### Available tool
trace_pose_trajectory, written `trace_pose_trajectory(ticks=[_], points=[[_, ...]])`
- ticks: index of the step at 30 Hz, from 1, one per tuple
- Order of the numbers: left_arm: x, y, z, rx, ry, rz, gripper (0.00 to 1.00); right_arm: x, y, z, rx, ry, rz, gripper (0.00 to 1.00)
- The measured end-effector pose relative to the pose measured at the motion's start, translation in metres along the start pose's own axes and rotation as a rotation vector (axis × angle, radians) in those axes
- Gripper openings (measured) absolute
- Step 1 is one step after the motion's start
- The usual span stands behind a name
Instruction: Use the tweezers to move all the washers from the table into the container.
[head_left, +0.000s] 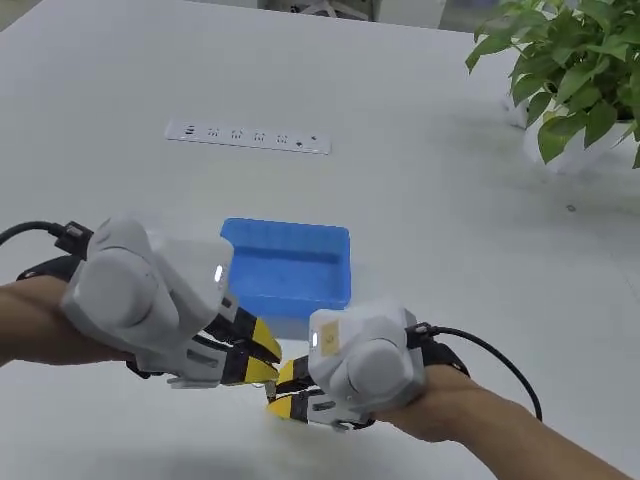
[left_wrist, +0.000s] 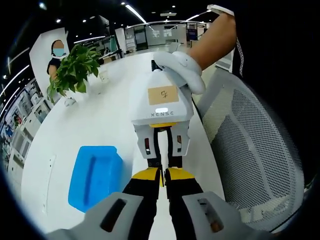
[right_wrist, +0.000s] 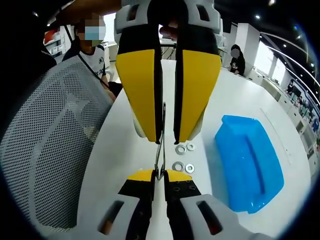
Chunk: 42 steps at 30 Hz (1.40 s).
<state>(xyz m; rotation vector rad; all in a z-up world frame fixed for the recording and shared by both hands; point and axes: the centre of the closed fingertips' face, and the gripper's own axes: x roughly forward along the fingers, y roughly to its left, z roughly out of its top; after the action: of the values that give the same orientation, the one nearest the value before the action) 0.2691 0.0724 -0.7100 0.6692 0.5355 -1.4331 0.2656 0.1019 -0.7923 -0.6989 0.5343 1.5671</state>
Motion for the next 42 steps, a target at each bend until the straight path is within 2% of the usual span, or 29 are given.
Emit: trace_pose_trajectory(ticks=[7,13,24,31,42], points=[[0.003,-0.001,-0.001,-0.008,-0.011,-0.011,0.09,-0.001,0.001,-0.001,0.001,0.000,-0.001,0.09],[0.009,-0.006,-0.006,0.002,-0.006,-0.029,0.09,-0.002,0.000,-0.002,0.001,0.001,-0.002,0.09],[0.009,-0.003,-0.007,0.008,-0.015,-0.024,0.06,-0.002,0.001,-0.002,0.010,-0.009,-0.002,0.11],[0.005,0.000,-0.007,0.030,-0.024,-0.011,0.06,-0.003,-0.003,0.002,0.017,-0.026,-0.022,0.11],[0.000,0.007,-0.009,0.018,-0.028,0.001,0.06,-0.005,-0.012,0.005,0.020,-0.040,-0.054,0.11]])
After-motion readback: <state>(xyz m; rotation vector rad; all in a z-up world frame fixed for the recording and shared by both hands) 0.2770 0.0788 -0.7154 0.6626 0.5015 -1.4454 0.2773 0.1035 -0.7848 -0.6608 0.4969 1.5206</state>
